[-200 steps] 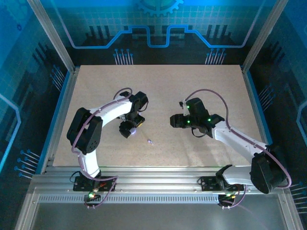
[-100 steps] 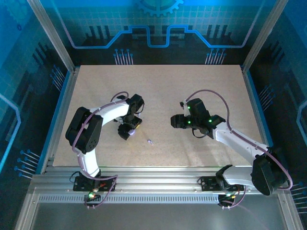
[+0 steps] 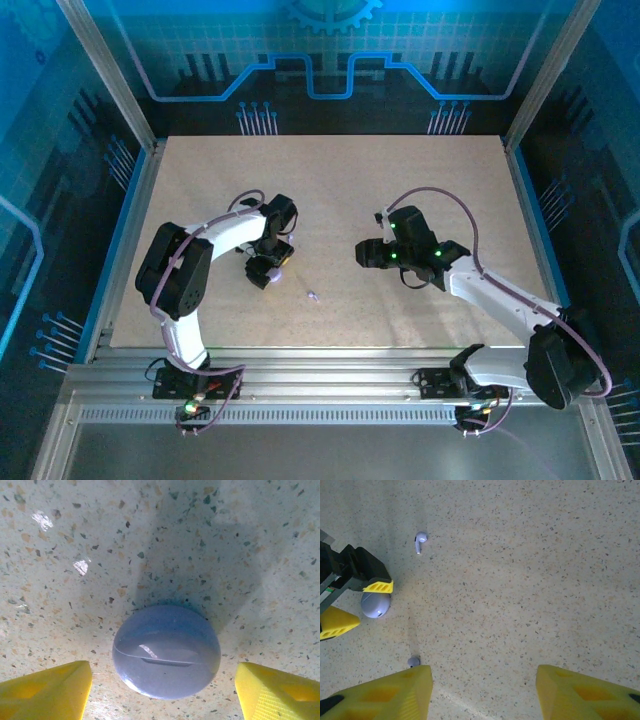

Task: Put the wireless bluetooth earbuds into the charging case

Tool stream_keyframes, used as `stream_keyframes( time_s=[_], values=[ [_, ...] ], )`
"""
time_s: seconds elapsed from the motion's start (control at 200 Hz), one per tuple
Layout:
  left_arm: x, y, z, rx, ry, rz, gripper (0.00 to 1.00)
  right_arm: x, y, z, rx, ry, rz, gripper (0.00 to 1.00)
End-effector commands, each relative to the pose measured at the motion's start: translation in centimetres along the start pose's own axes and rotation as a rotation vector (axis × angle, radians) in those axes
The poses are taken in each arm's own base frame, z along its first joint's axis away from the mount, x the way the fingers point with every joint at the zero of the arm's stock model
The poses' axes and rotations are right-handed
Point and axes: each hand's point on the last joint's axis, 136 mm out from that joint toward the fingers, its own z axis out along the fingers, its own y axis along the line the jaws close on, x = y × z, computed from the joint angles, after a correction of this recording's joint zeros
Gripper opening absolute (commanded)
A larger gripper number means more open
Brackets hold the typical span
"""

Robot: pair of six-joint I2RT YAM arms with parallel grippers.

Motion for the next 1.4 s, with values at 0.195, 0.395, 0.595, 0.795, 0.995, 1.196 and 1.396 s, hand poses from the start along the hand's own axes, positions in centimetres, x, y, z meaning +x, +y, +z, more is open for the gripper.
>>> stream_keyframes(
  time_s=[0.195, 0.395, 0.595, 0.795, 0.995, 1.196, 1.396],
  values=[
    [-0.1, 0.9, 1.0, -0.041, 0.020, 0.006, 0.74, 0.1, 0.3, -0.7, -0.003, -0.021, 0.002, 0.57],
    [-0.3, 1.1, 1.5, -0.054, 0.015, 0.005, 0.72, 0.1, 0.3, -0.9, 0.002, -0.030, -0.002, 0.57],
    [-0.5, 1.2, 1.9, -0.067, 0.012, 0.008, 0.65, 0.1, 0.2, -1.1, 0.005, -0.035, -0.004, 0.56],
    [-0.7, 1.5, 2.1, -0.084, 0.004, 0.012, 0.56, 0.1, 0.2, -1.1, 0.005, -0.038, -0.003, 0.56],
    [-0.7, 1.4, 1.5, -0.085, 0.004, 0.052, 0.53, 0.1, 0.3, -1.3, -0.003, -0.045, -0.005, 0.56],
    [-0.5, 1.2, -0.2, -0.032, 0.004, 0.137, 0.53, 0.1, 0.5, -1.9, -0.018, -0.054, -0.009, 0.56],
    [-0.1, 0.9, -3.4, 0.139, -0.040, 0.302, 0.48, 0.1, 1.0, -2.8, -0.045, -0.070, -0.039, 0.55]
  ],
)
